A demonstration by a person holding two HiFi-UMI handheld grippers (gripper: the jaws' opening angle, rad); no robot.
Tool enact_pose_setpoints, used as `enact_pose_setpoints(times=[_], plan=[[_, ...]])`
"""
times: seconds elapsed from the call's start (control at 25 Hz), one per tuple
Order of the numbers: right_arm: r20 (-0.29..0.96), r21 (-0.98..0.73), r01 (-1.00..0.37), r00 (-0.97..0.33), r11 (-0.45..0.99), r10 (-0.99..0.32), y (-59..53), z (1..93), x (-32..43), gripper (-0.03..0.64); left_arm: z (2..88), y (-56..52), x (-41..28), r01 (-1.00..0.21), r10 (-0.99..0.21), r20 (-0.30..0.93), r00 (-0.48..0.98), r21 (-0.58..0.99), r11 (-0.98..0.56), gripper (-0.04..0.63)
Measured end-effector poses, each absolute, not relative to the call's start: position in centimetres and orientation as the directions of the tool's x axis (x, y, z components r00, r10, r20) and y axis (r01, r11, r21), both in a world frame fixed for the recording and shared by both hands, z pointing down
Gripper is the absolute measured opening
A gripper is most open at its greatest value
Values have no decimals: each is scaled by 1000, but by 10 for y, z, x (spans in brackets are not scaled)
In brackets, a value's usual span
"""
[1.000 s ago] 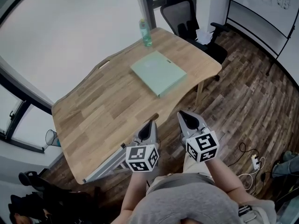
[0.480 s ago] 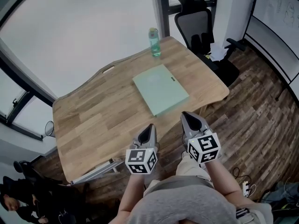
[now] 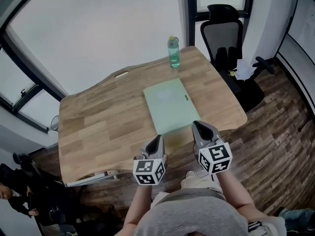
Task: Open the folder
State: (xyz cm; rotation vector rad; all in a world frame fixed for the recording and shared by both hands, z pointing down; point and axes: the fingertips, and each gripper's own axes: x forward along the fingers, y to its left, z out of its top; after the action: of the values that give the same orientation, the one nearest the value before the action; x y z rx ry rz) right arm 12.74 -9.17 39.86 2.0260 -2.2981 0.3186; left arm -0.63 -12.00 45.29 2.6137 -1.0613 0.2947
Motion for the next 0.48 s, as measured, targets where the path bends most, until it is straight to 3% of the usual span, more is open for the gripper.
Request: enact_pose_setpoints(times=[0.48], plan=[[236, -116, -970, -238, 215, -942, -129, 431, 175, 2, 483, -134, 26, -785, -701, 362, 615, 192, -589, 5]])
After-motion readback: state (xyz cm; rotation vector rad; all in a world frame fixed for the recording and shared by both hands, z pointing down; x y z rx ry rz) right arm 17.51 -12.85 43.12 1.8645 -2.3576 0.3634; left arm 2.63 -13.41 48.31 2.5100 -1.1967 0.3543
